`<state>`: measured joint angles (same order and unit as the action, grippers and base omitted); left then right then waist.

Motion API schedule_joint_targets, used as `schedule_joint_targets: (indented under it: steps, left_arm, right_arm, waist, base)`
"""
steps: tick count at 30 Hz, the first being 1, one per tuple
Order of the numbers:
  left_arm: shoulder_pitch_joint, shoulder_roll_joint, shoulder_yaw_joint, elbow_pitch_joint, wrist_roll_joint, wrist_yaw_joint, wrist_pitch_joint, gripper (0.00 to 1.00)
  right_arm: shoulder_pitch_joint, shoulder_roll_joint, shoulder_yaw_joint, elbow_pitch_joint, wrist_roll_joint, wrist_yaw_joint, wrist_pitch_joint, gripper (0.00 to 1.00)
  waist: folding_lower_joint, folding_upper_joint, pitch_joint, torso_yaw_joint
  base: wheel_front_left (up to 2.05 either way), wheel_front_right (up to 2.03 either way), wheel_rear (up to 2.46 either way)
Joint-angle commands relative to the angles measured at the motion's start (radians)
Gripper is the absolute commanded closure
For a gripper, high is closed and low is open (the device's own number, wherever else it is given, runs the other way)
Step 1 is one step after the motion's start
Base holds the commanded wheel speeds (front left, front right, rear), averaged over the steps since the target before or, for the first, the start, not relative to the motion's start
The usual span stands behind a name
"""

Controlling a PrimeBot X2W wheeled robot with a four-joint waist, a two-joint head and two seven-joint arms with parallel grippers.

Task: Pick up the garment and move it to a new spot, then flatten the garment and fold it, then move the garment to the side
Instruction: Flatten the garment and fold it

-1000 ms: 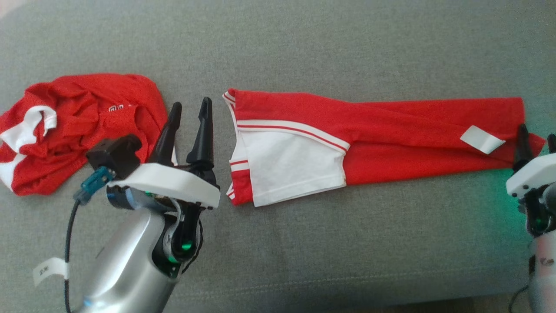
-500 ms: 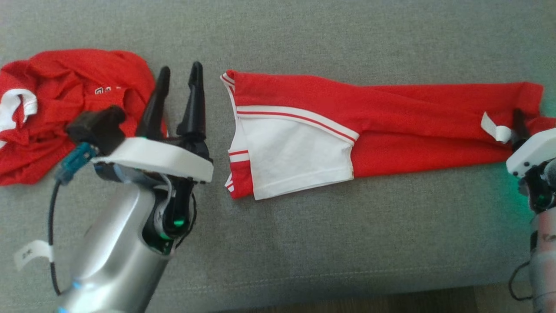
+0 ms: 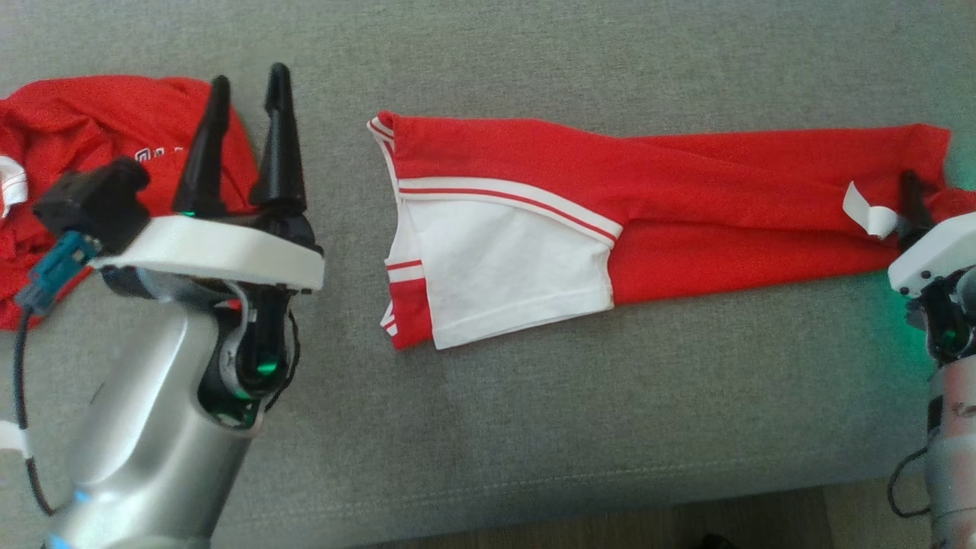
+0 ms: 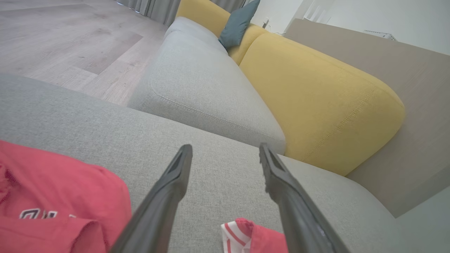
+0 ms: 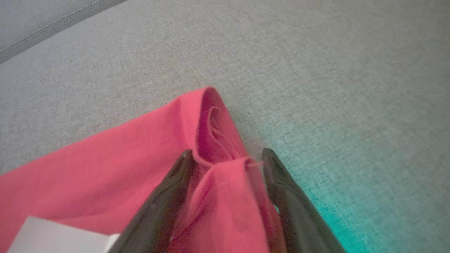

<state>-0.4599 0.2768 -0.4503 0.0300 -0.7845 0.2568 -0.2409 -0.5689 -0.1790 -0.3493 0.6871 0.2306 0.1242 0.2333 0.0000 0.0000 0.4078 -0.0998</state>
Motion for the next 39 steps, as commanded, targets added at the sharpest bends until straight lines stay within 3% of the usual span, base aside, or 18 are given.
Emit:
schedule_joint_targets:
  steps: [1,2,11,16,22,29,39]
  left_arm:
    - [-0.04,0.034,0.046,-0.043,0.008,0.008,0.002,0.0]
    - [-0.04,0.038,0.049,-0.047,0.008,0.01,0.004,0.0]
    - [-0.026,0.037,0.049,-0.053,0.003,0.016,0.006,0.0]
    - [-0.006,0.022,0.049,-0.052,-0.007,0.011,0.0,0.0]
    - [0.019,0.005,0.058,-0.052,-0.014,0.005,-0.008,0.0]
    - [0.044,-0.019,0.067,-0.041,-0.019,-0.008,-0.014,0.0]
    - [0.108,-0.051,0.088,-0.019,-0.026,-0.031,-0.019,0.0]
  right_arm:
    - [0.005,0.004,0.027,-0.012,0.01,0.007,0.019,0.9]
    - [0.006,0.005,0.03,-0.012,0.016,0.007,0.024,1.0]
    - [0.015,-0.021,0.03,-0.022,0.026,0.007,0.029,1.0]
    - [0.002,-0.072,-0.047,-0.053,-0.067,0.007,-0.012,1.0]
    - [-0.034,-0.105,-0.154,-0.11,-0.284,0.007,-0.062,1.0]
    - [-0.055,-0.038,-0.173,-0.152,-0.362,0.007,-0.027,1.0]
    - [-0.014,0.084,-0.039,-0.323,-0.233,0.007,0.11,1.0]
  waist:
    - [0.0,0.0,0.001,-0.005]
    - [0.0,0.0,0.001,-0.007]
    - [0.0,0.0,-0.05,-0.018]
    - [0.0,0.0,-0.098,-0.012]
    - [0.0,0.0,-0.13,-0.005]
    - [0.0,0.0,-0.169,0.008]
    - [0.0,0.0,-0.249,0.018]
  base:
    - [0.0,0.0,0.0]
    - [0.0,0.0,0.0]
    - [0.0,0.0,0.0]
    - [0.0,0.0,0.0]
    - [0.0,0.0,0.0]
    - [0.0,0.0,0.0]
    - [0.0,0.0,0.0]
